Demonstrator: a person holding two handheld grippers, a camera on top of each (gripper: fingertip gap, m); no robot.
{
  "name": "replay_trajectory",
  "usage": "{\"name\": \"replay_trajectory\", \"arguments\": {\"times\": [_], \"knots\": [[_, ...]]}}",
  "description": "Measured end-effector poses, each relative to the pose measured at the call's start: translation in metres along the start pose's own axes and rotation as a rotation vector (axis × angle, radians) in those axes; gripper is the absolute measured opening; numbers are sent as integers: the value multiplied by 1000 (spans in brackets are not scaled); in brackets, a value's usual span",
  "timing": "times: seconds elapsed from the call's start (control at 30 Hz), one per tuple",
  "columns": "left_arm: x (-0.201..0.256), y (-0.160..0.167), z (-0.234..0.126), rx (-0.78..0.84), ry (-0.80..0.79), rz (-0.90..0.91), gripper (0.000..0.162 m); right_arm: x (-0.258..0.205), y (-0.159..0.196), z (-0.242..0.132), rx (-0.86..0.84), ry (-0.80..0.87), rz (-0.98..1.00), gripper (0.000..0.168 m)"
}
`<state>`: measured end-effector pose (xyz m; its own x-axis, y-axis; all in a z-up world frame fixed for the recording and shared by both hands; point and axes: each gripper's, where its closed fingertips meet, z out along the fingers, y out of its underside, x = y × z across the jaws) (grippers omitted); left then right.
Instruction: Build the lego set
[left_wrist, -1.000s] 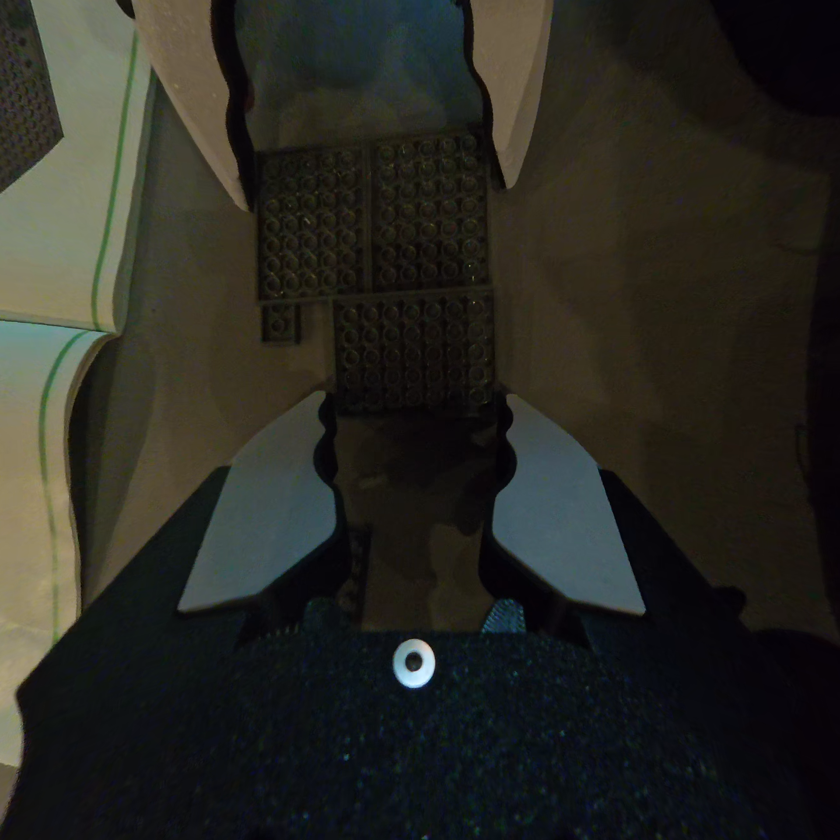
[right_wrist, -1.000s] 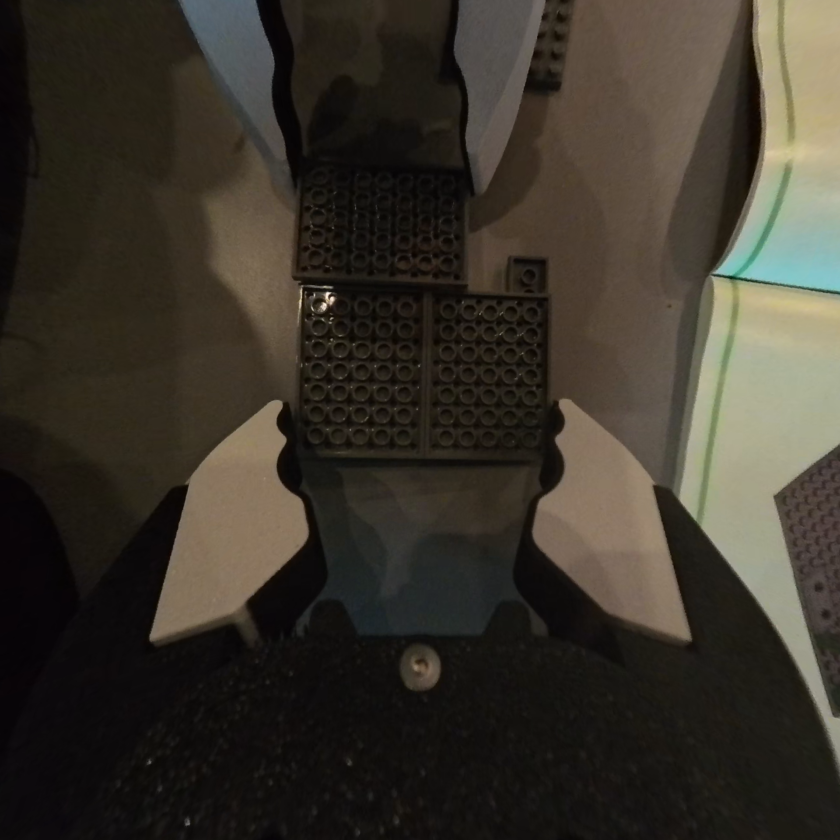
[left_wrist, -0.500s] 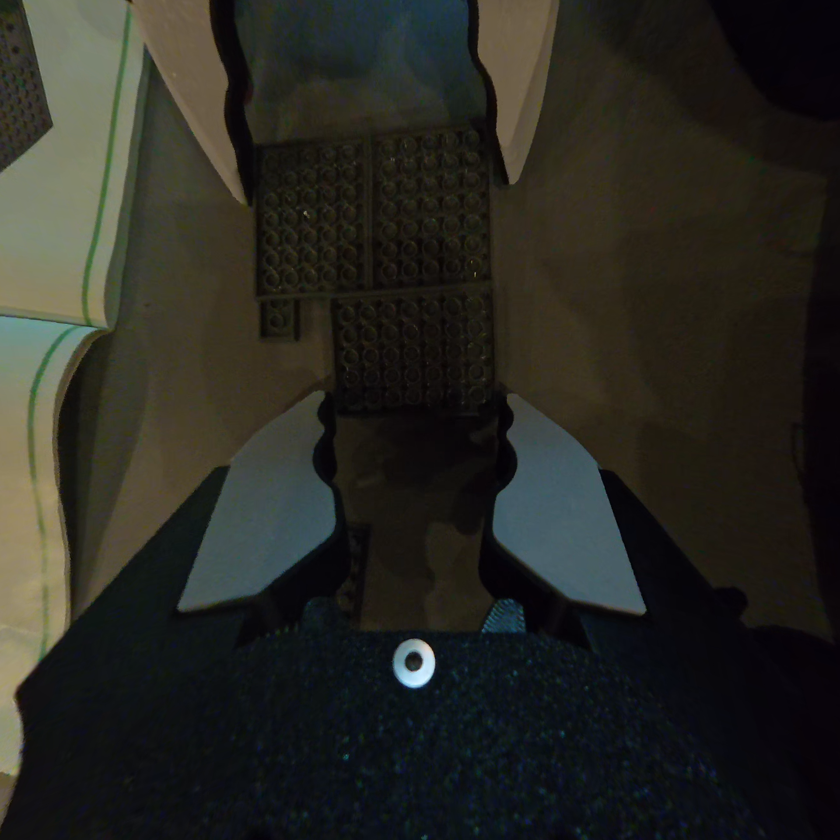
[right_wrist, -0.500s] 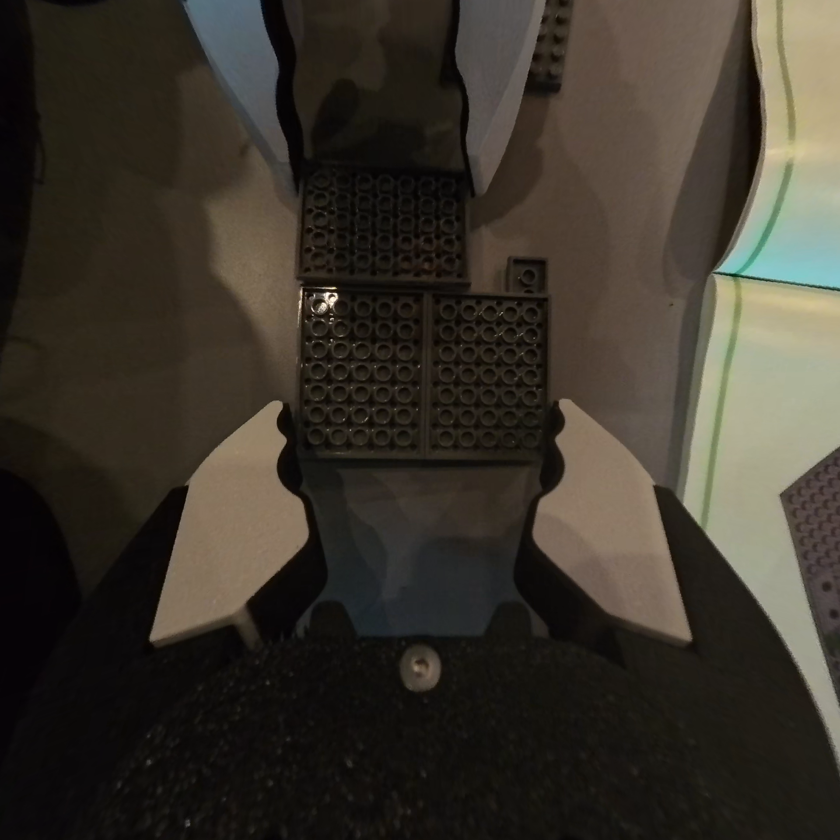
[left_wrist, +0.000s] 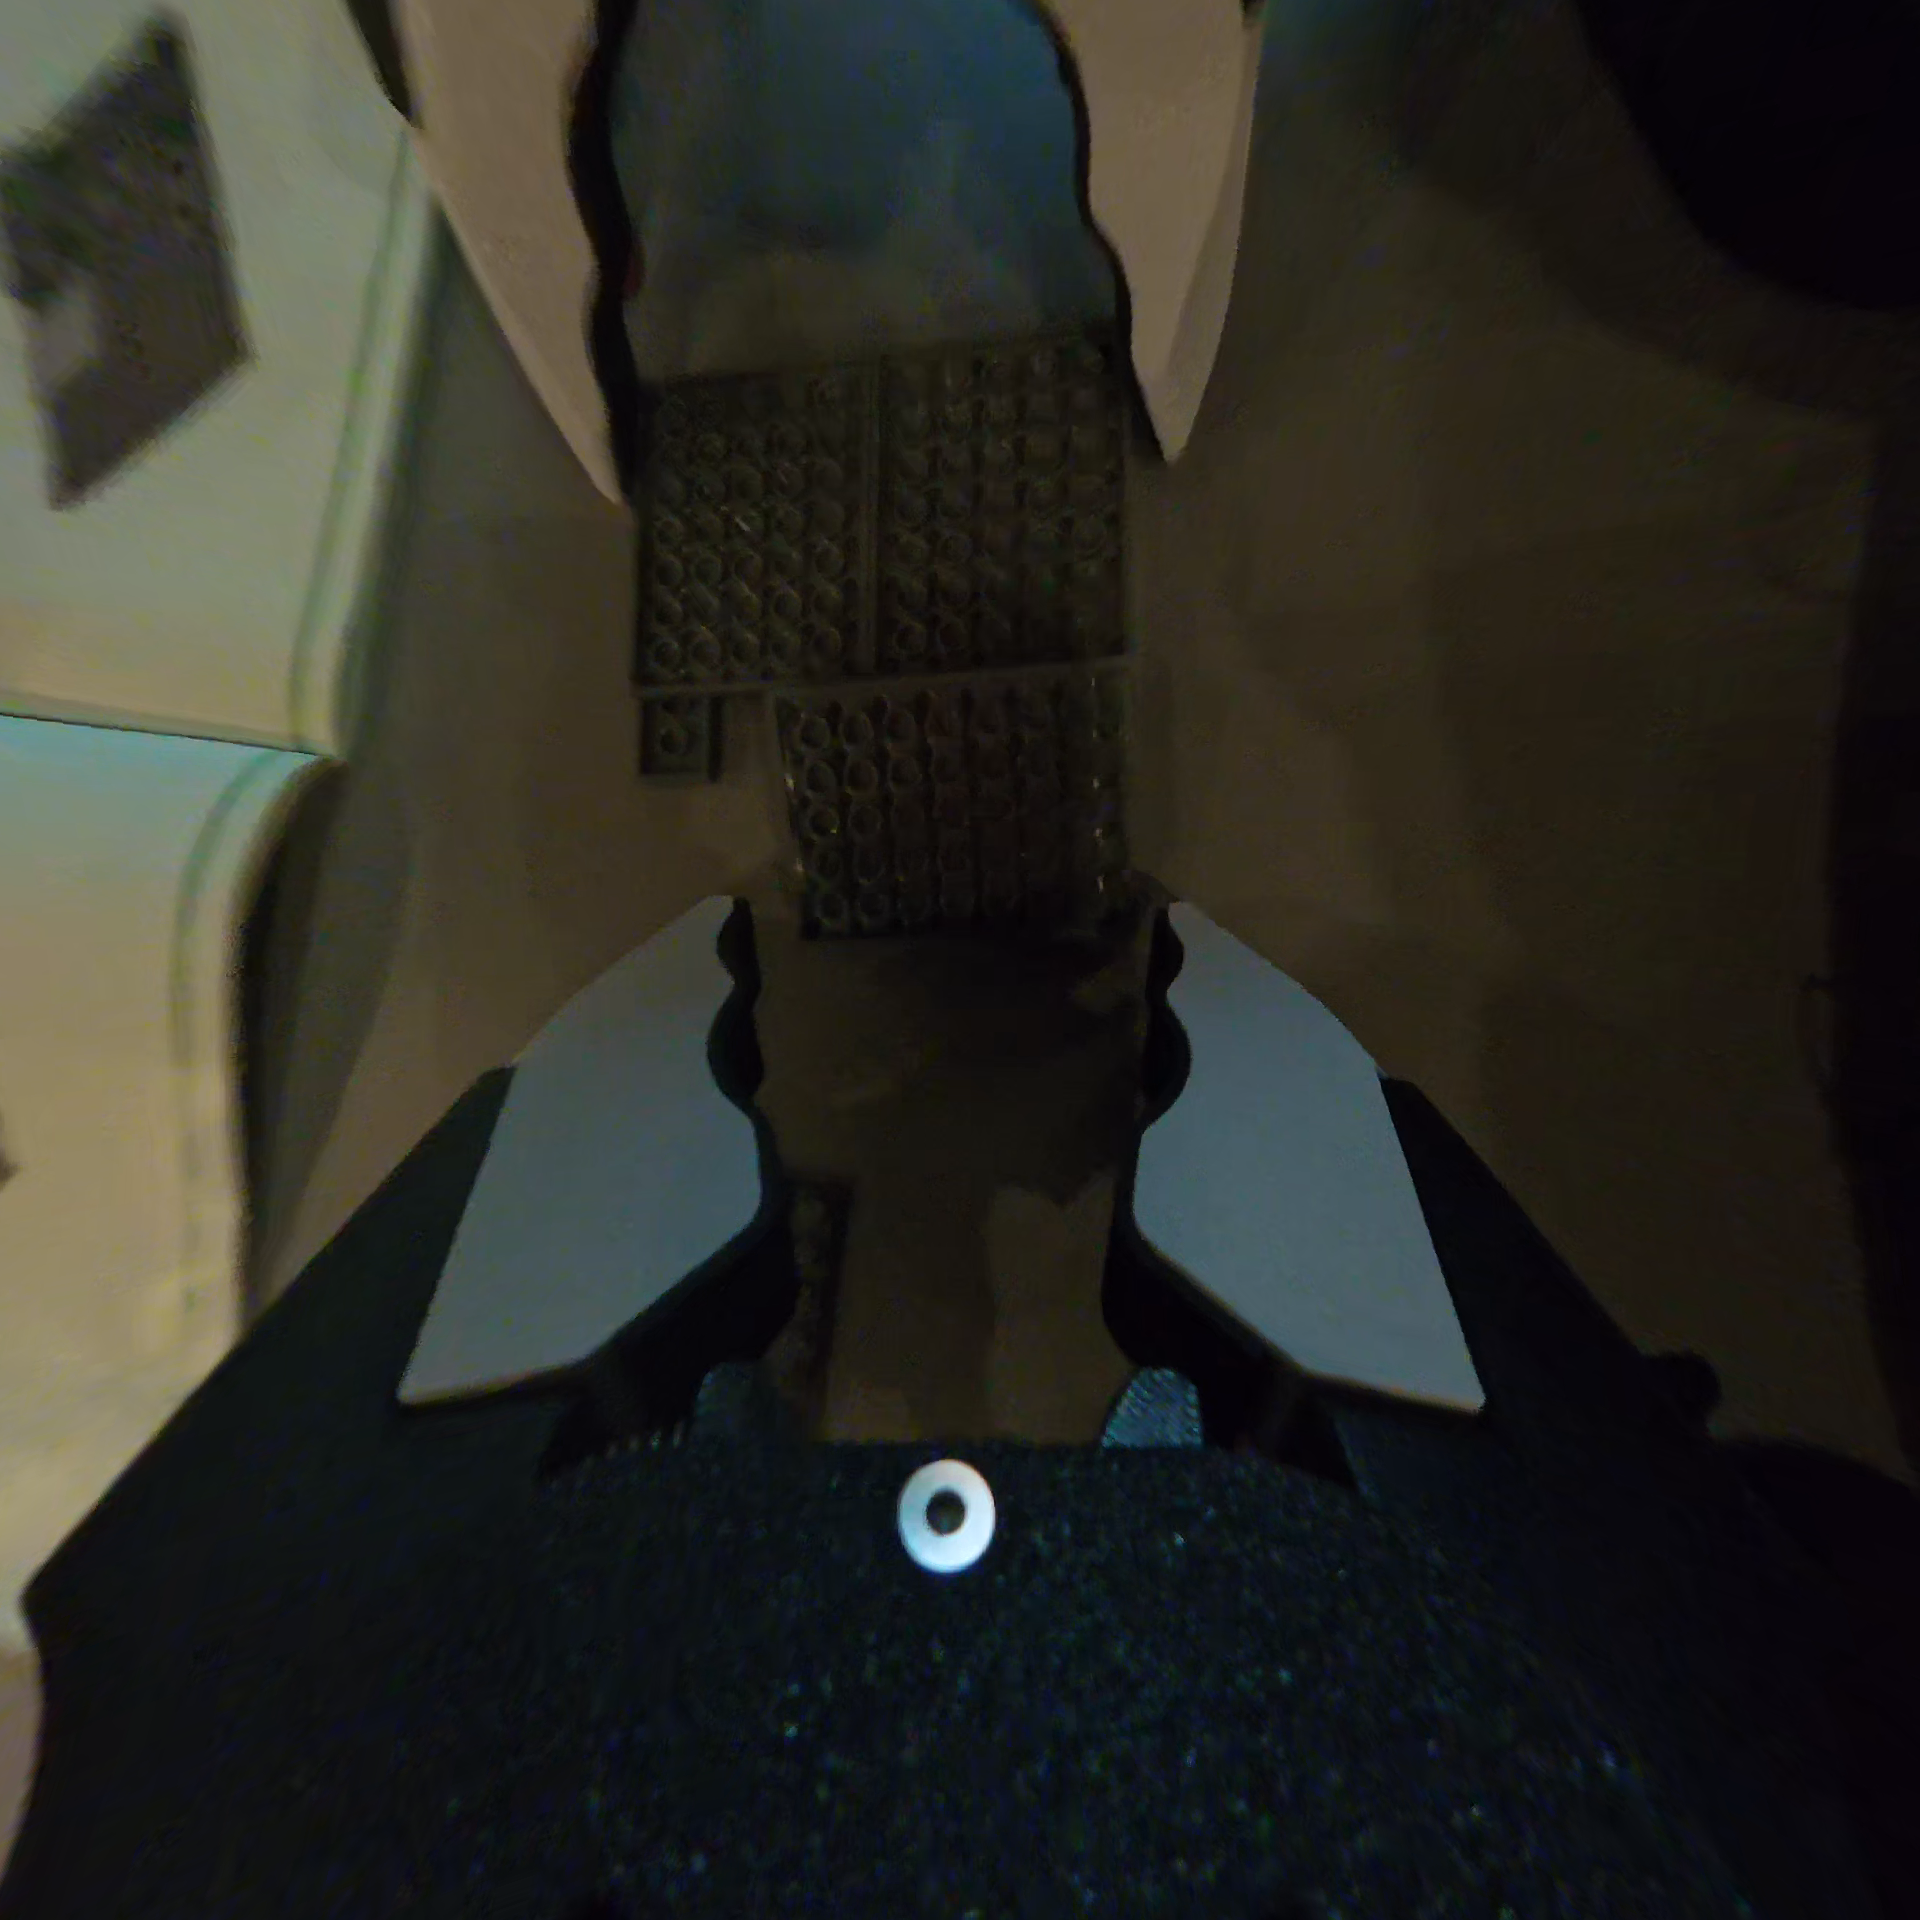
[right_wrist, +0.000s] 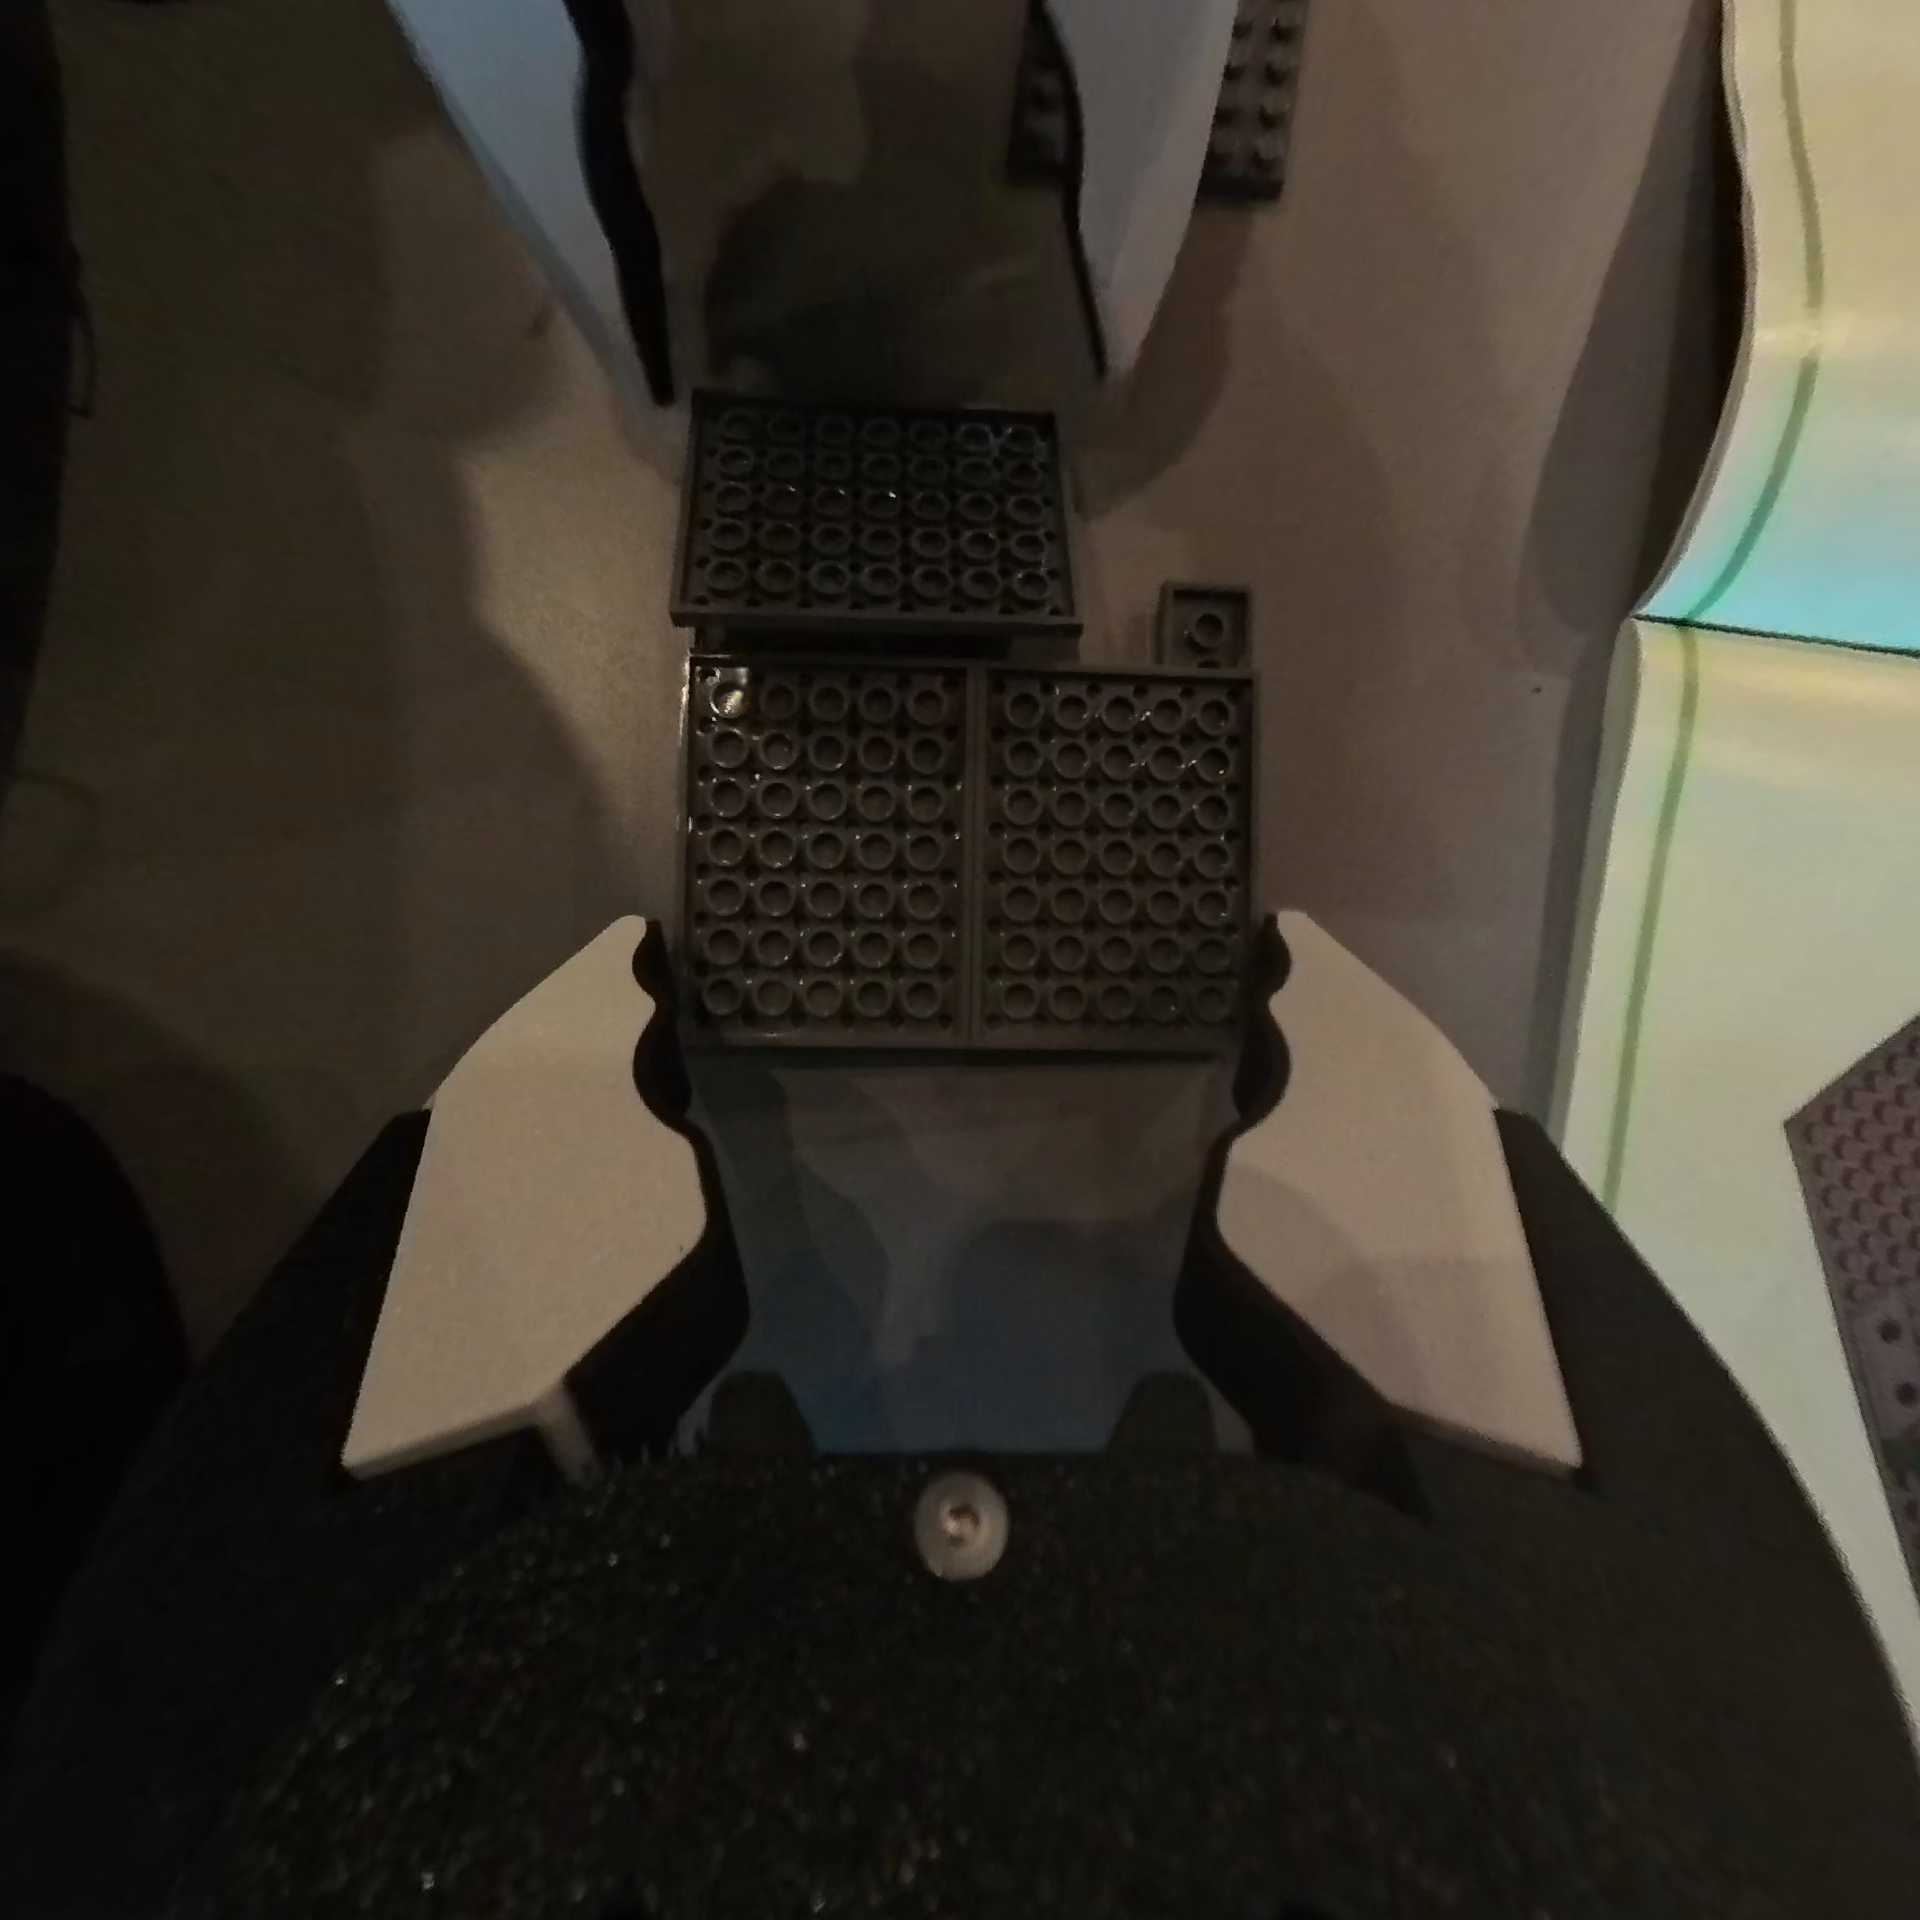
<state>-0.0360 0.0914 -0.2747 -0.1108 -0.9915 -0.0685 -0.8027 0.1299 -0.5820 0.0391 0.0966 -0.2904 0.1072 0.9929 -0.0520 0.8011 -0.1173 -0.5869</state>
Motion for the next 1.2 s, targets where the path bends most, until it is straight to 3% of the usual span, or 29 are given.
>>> {"name": "replay_trajectory", "arguments": {"times": [0.2,0.3,0.4,0.9,1.1,1.2], "knots": [[9,-19,-8,83,-243,47,64,0,-3,-1,9,-6,74,105],[8,-19,-8,75,-429,146,59,-1,-4,-2,8,-15,99,105],[8,-17,-4,30,-512,238,54,-1,-5,-2,7,-23,110,105],[2,-21,13,-124,-538,348,41,-1,-6,-3,7,-33,140,105],[4,-21,13,-151,-543,431,20,-2,-8,-4,20,-53,163,104],[4,-23,10,-157,-548,478,18,-3,-9,-5,36,-78,196,104]]}}
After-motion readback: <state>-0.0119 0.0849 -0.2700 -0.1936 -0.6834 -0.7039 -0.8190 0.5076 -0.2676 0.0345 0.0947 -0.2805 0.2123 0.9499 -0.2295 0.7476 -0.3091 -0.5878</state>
